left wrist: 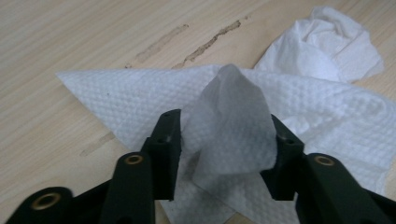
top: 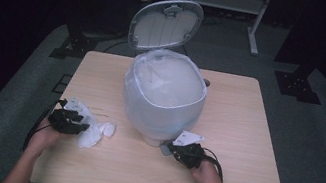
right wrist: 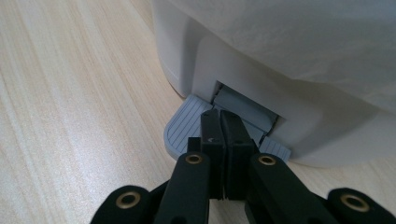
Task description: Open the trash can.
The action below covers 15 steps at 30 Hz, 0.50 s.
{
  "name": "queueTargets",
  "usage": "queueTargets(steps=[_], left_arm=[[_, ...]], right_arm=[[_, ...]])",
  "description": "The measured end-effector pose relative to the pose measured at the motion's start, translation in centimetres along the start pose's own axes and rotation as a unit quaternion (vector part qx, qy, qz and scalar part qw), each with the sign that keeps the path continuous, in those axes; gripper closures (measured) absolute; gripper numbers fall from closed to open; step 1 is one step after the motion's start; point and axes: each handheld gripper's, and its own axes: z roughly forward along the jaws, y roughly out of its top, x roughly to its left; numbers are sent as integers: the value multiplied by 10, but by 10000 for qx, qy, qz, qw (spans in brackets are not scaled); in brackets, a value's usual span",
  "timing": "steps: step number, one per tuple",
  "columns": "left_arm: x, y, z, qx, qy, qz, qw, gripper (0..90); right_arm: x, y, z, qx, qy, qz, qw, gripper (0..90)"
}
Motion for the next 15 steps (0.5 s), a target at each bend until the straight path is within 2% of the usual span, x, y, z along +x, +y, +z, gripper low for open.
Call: queueTargets(steps=[3,6,7,9,15], left_arm=[[0,1,3,75,-41,64,9999,625],[1,1,4,44,-116,0,9999,652],[3,0,4,20,-238,-46,9997,674],[3,-1,4,-14,-313,-50,9995,730],[1,2,2,-5,-269,118,9996,838]], right_arm=[[0,0,0,-12,-2,-4,10000,884],[0,0,0,-10,-13,-11,10000,884],[0,0,0,-8,-11,-12,10000,884],[0,0,0,-15,-9,-18,10000,884],[1,0,0,-19,-19,-17,10000,884]])
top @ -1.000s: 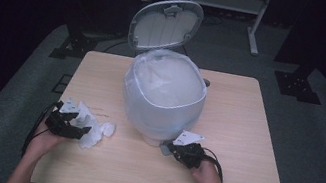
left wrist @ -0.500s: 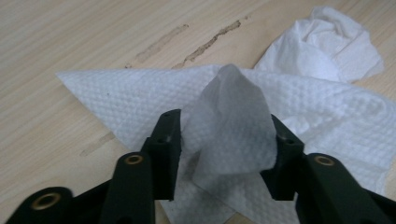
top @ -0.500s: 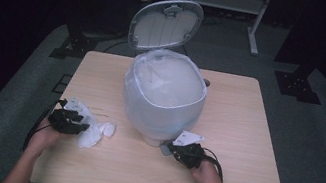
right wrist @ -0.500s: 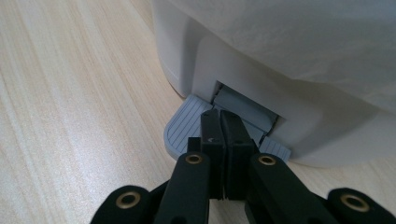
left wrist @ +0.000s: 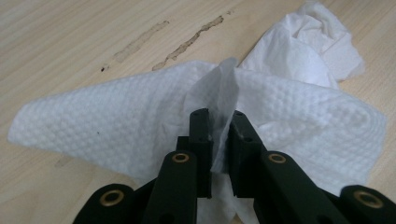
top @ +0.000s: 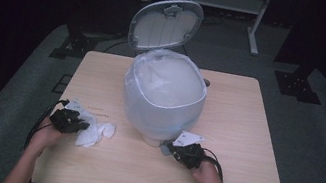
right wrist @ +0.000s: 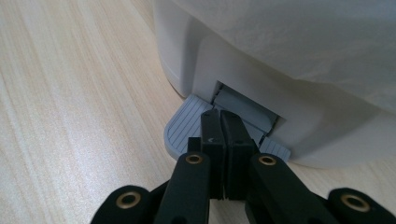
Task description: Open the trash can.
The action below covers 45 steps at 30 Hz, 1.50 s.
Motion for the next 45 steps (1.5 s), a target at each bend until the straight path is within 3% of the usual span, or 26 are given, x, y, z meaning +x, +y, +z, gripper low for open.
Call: queueTargets(steps=[5,9,16,23,25,30,34,40,45], left_arm=[[3,2,-11,-230,98,-44,9997,874],[4,0,-20,-251,108,-46,9996,881],[-3,2,-39,-579,144,-5,9982,878],[-10,11,-52,-792,13,101,9968,873],[-11,12,-54,-884,-107,21,9960,859],[-12,18,-65,-1002,-100,62,9949,841],[-17,22,-72,-970,7,203,9951,881],[-24,28,-83,-936,-75,363,9949,891],[-26,32,-92,-975,-146,305,9947,891]], right_arm=[[0,0,0,-10,15,-4,10000,884],[0,0,0,-13,-5,-27,10000,884],[0,0,0,5,-12,-54,10000,884],[1,0,0,19,-36,-90,10000,884],[1,0,0,20,-38,-113,9999,884],[2,0,0,21,-55,-138,9999,884],[2,0,0,19,-65,-141,9999,884],[3,0,0,15,-92,-166,9998,885],[2,0,0,19,-85,-161,9998,885]])
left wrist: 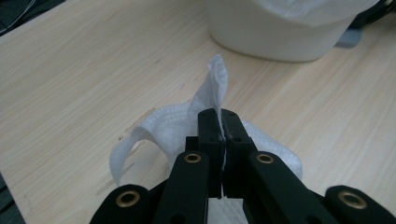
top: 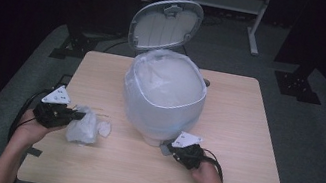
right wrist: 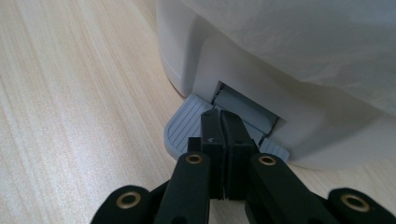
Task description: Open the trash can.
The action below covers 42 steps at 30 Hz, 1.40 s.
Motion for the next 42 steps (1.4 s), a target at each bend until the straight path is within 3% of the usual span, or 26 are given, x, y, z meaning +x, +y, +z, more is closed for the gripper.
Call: queueTargets(steps=[3,11,18,19,21,42], left_arm=[[-1,7,-10,-87,-161,-5,9998,890],[-7,24,-28,-199,-270,28,9994,890],[-14,35,-33,-291,-501,91,9983,889],[-15,38,-33,-200,-483,162,9985,889],[-16,40,-34,-306,-602,85,9977,889],[-24,78,-57,-414,-783,206,9959,888]], right_arm=[[1,0,0,12,-3,13,10000,885],[-1,0,0,9,39,50,10000,884],[-1,1,0,11,42,70,10000,884],[-1,1,0,32,30,55,10000,884],[-1,1,0,29,27,44,10000,884],[-1,1,0,8,46,56,10000,884]])
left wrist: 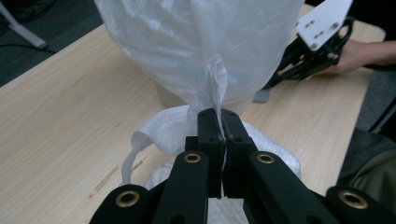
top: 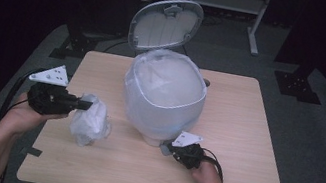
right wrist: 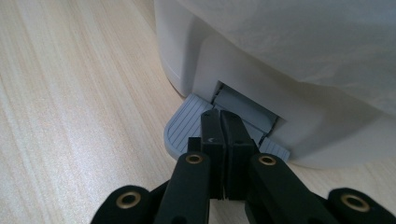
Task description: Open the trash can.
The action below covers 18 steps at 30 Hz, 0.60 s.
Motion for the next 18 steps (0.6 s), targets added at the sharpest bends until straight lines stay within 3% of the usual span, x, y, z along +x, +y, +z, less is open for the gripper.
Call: queueTargets(steps=[18], left_arm=[[-7,30,-23,-61,-23,198,9998,886]], right_arm=[[1,0,0,14,-32,-11,10000,885]])
